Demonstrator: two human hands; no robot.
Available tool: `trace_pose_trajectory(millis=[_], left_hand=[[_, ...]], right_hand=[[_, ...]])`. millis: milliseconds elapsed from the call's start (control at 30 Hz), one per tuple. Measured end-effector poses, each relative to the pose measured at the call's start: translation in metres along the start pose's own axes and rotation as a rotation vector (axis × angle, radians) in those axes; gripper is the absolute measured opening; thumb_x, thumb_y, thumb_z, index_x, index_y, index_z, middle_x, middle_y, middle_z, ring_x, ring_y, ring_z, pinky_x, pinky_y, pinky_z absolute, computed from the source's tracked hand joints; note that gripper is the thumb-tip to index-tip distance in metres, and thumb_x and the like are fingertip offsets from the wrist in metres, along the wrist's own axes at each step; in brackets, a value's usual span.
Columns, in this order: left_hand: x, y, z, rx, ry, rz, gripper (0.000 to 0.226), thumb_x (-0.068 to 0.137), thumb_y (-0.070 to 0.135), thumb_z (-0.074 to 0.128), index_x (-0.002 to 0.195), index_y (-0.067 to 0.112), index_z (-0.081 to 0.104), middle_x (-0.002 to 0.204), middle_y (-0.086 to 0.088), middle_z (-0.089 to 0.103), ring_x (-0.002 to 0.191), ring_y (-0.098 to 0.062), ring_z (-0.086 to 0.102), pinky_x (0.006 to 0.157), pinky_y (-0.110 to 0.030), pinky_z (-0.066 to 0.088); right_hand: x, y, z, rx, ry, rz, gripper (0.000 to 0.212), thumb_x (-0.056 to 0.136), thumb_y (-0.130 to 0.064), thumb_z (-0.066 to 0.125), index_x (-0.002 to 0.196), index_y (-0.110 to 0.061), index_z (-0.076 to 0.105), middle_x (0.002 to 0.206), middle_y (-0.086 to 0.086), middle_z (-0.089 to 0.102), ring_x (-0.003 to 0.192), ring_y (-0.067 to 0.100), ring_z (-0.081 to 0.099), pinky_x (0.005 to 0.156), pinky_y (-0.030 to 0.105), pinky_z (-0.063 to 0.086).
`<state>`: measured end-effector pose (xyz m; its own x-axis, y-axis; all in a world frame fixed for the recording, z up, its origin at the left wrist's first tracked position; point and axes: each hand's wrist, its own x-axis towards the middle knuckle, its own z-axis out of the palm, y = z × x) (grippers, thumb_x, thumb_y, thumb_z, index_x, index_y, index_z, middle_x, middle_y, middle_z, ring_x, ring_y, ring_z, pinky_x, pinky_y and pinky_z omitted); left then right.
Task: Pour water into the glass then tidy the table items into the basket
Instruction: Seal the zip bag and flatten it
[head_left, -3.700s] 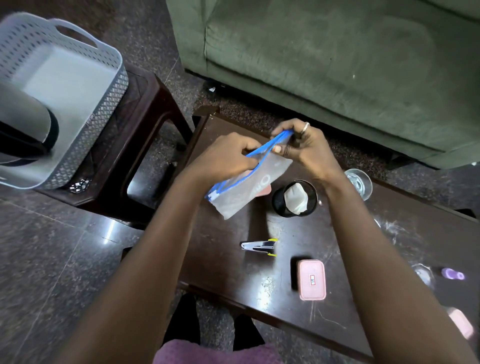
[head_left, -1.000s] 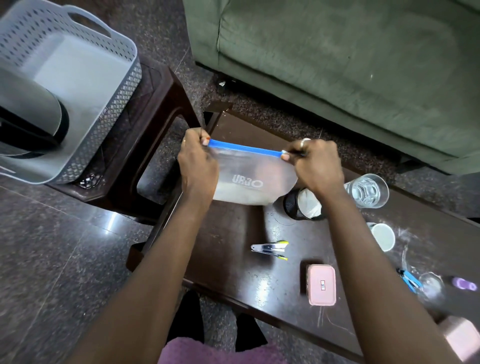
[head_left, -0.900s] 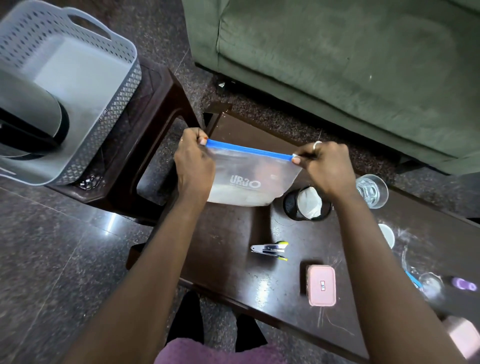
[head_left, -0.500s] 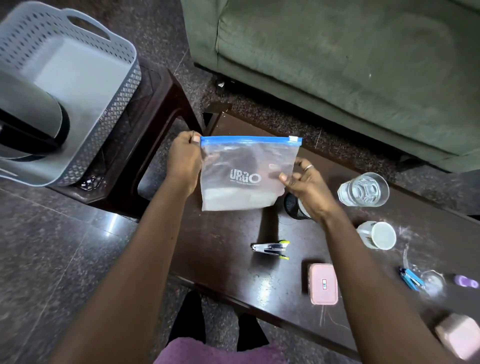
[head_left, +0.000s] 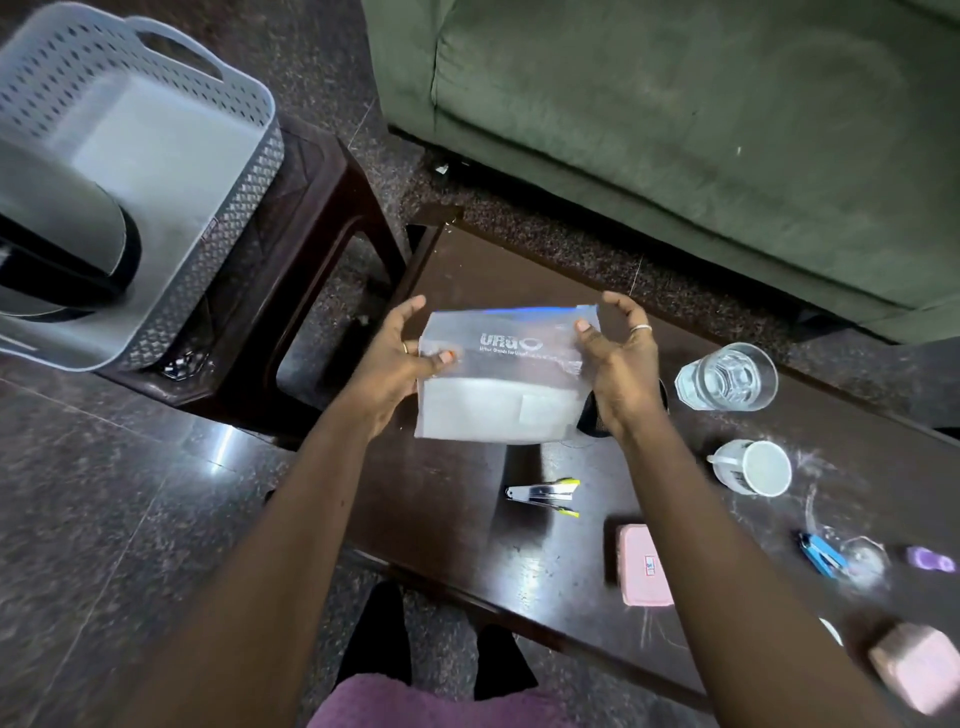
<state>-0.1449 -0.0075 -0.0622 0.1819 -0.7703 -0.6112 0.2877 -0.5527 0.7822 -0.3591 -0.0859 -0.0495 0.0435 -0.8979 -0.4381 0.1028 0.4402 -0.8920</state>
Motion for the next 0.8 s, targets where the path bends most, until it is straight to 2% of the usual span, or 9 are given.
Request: trace_pose_trajectory(millis=[100, 200, 300, 367, 433, 500, 633, 700, 800], left_hand=[[0.001, 0.002, -0.001, 0.036, 0.059, 0.147, 0.057, 0.081, -0.003, 0.064, 0.112, 0.041, 0.049, 0.085, -0.006, 0.066, 0.08, -0.013, 0.063, 0.078, -0.034, 0.053], [0.003, 0.006, -0.005, 0.031, 0.151, 0.247, 0.048, 0.079, -0.005, 0.065, 0.112, 0.027, 0.052, 0.082, 0.0, 0.065, 0.071, -0.002, 0.064, 0.063, -0.018, 0.053], [0.003, 0.009, -0.011, 0.133, 0.119, 0.261, 0.046, 0.075, -0.007, 0.068, 0.112, 0.016, 0.056, 0.087, 0.006, 0.061, 0.076, -0.005, 0.06, 0.067, -0.015, 0.051], [0.003, 0.012, -0.014, 0.292, 0.119, 0.251, 0.044, 0.073, -0.006, 0.07, 0.111, 0.012, 0.058, 0.085, 0.005, 0.06, 0.074, -0.007, 0.056, 0.068, -0.016, 0.048], [0.002, 0.014, -0.016, 0.426, 0.183, 0.259, 0.035, 0.073, -0.003, 0.072, 0.1, 0.015, 0.059, 0.085, 0.001, 0.061, 0.074, -0.011, 0.056, 0.068, -0.02, 0.047], [0.002, 0.017, -0.018, 0.485, 0.261, 0.304, 0.025, 0.074, -0.001, 0.071, 0.089, 0.016, 0.059, 0.089, -0.005, 0.061, 0.077, -0.015, 0.057, 0.071, -0.026, 0.046], [0.004, 0.021, -0.019, 0.439, 0.333, 0.375, 0.013, 0.081, 0.009, 0.068, 0.08, 0.016, 0.057, 0.099, -0.002, 0.051, 0.072, -0.008, 0.053, 0.066, -0.012, 0.044], [0.006, 0.023, -0.019, 0.246, 0.291, 0.303, 0.007, 0.087, 0.02, 0.062, 0.084, 0.021, 0.056, 0.089, 0.002, 0.059, 0.07, -0.007, 0.056, 0.063, -0.022, 0.047], [0.016, 0.023, -0.019, 0.226, 0.327, 0.255, 0.011, 0.094, 0.034, 0.05, 0.087, 0.026, 0.049, 0.08, 0.01, 0.059, 0.066, -0.005, 0.058, 0.056, -0.023, 0.047]], right_hand=[[-0.003, 0.0, -0.006, -0.059, -0.172, 0.024, 0.038, 0.079, 0.004, 0.065, 0.101, -0.027, 0.057, 0.083, 0.008, 0.058, 0.075, 0.016, 0.058, 0.071, 0.029, 0.049], [-0.01, 0.007, -0.007, -0.199, -0.323, 0.049, 0.052, 0.07, 0.02, 0.063, 0.102, -0.019, 0.053, 0.098, 0.006, 0.062, 0.079, 0.007, 0.063, 0.069, 0.021, 0.054], [-0.013, 0.012, -0.005, -0.423, -0.26, 0.025, 0.036, 0.075, 0.015, 0.064, 0.096, -0.013, 0.054, 0.098, 0.011, 0.061, 0.08, 0.012, 0.059, 0.073, 0.025, 0.051], [-0.01, 0.014, -0.003, -0.575, -0.197, -0.059, 0.027, 0.077, 0.006, 0.067, 0.082, -0.019, 0.056, 0.096, 0.013, 0.055, 0.081, 0.014, 0.053, 0.077, 0.029, 0.045], [-0.008, 0.013, 0.0, -0.644, -0.132, -0.139, 0.026, 0.075, 0.0, 0.071, 0.074, -0.022, 0.057, 0.098, 0.008, 0.046, 0.08, 0.005, 0.047, 0.075, 0.015, 0.042], [-0.007, 0.01, 0.003, -0.535, -0.154, -0.137, 0.025, 0.074, 0.002, 0.071, 0.072, -0.02, 0.058, 0.099, 0.002, 0.049, 0.082, -0.001, 0.05, 0.067, 0.005, 0.044], [-0.001, 0.002, 0.007, -0.207, -0.269, -0.008, 0.022, 0.083, 0.003, 0.062, 0.073, -0.017, 0.055, 0.075, -0.009, 0.069, 0.07, 0.004, 0.064, 0.051, 0.023, 0.054], [0.004, 0.0, 0.014, -0.213, -0.22, -0.051, 0.016, 0.087, -0.003, 0.06, 0.08, -0.017, 0.055, 0.065, -0.01, 0.067, 0.064, 0.003, 0.061, 0.06, 0.022, 0.052], [0.011, -0.002, 0.031, -0.264, -0.094, -0.095, 0.007, 0.089, -0.008, 0.058, 0.09, -0.012, 0.053, 0.077, -0.001, 0.064, 0.071, 0.006, 0.058, 0.068, 0.022, 0.047]])
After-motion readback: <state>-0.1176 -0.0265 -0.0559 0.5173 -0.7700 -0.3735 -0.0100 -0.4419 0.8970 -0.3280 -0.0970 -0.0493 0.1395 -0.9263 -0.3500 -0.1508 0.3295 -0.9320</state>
